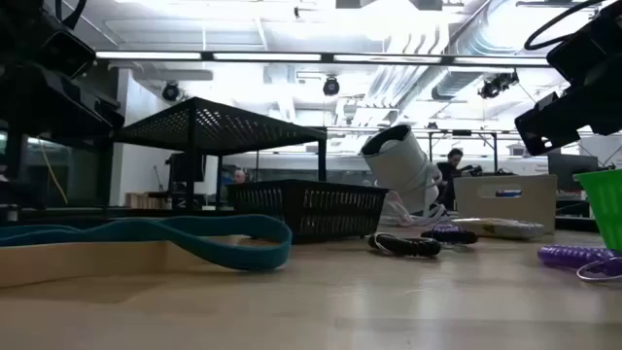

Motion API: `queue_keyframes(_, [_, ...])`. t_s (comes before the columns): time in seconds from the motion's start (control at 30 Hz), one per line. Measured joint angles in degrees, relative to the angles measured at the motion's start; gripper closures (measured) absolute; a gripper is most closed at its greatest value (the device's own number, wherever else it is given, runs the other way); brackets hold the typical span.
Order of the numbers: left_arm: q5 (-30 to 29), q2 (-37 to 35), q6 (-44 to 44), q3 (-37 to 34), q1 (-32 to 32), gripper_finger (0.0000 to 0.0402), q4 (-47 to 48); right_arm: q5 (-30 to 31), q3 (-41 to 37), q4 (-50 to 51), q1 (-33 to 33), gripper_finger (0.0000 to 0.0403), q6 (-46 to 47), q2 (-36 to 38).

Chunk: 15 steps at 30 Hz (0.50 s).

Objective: Pick & Place Office Desk Supplies

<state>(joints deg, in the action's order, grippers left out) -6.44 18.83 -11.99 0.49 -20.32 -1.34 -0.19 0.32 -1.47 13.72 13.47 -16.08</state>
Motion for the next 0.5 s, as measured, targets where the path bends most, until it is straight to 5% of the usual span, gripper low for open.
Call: queue_keyframes(0.5, [0.0,0.0,0.0,0.0,0.0,0.0358,0.0,0.0,0.0,0.0,0.0,0.0283,0.0,0.0])
